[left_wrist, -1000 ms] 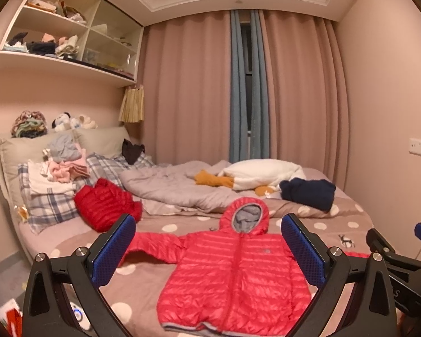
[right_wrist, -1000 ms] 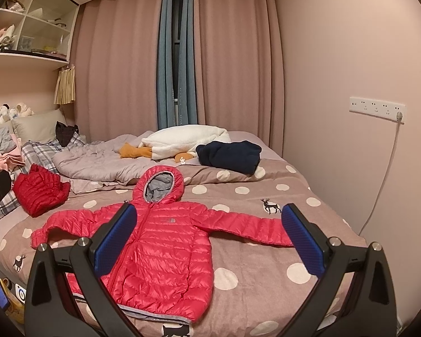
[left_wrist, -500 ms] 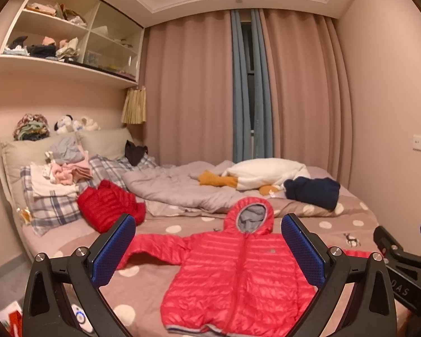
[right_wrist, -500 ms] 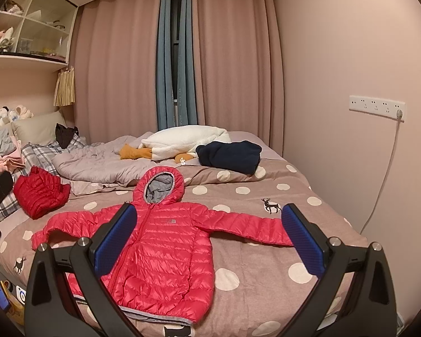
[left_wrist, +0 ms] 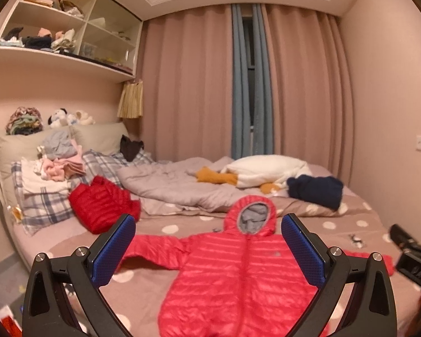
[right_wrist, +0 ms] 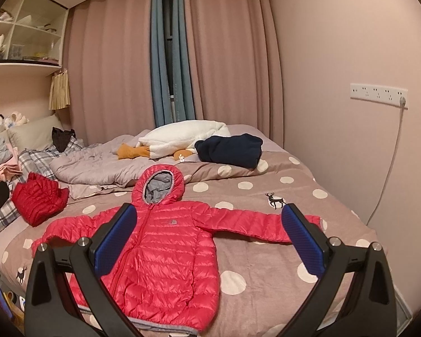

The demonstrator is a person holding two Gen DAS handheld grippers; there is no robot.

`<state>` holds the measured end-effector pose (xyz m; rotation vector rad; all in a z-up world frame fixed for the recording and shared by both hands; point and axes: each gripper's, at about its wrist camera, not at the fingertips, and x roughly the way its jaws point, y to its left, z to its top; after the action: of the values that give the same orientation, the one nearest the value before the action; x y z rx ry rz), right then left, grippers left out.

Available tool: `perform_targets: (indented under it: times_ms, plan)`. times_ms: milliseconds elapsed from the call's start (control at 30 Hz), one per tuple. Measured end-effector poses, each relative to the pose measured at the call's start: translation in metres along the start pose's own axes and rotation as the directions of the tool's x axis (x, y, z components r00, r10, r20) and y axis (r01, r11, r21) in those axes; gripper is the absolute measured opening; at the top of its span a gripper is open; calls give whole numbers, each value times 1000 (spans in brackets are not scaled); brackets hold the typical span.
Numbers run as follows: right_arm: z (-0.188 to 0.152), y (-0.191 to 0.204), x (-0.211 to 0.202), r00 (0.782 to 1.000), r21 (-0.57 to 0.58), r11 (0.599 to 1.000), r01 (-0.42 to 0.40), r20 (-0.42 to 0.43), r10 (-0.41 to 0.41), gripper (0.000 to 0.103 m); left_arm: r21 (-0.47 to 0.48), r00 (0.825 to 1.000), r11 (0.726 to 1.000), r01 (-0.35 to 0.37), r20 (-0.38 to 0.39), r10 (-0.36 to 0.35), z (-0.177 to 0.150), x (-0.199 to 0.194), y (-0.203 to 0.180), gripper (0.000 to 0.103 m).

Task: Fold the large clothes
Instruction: 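Grasp the jacket sleeve cuffs with both grippers and fold them inward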

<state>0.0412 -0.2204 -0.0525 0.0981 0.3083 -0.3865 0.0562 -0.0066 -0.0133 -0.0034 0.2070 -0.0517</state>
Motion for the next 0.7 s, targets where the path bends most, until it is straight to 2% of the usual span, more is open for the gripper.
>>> perform_targets:
  times_ms: [100,267,367,433,500,533,567,600,667,700]
  plan:
    - [1,-1,18,1000,-2,1000,22,-17,-22,103,-25,999,999,-37,12,37,0,25,8,102]
    - [6,-20,70,992,31,993,117,-43,-116,103,-58,990,989,-138,5,139,-6,76,29,102]
    - [2,-44,108,983,78,982,174,-75,-169,103,-98,984,980,-175,-47,171,-17,116,58,102]
    - [-4,-65,133,972,119,968,221,-105,-209,103,-150,975,968,-201,-121,184,-30,148,87,102]
    - [-15,-91,164,938,146,934,325,-175,-298,103,-233,963,944,-233,-190,191,-47,175,119,102]
    - [-23,-102,177,906,137,906,400,-205,-369,103,-277,961,930,-242,-204,189,-56,184,134,102]
    - [-33,-116,192,864,118,868,482,-229,-448,103,-322,958,913,-249,-222,183,-66,194,149,102]
    - [-41,-127,202,835,106,843,527,-249,-491,103,-376,956,893,-247,-245,162,-78,205,165,102]
    - [-63,-155,225,782,111,802,587,-335,-526,103,-480,942,842,-247,-322,93,-103,230,195,102]
    - [-72,-168,231,776,145,793,591,-368,-512,103,-530,930,807,-259,-363,60,-119,243,211,102]
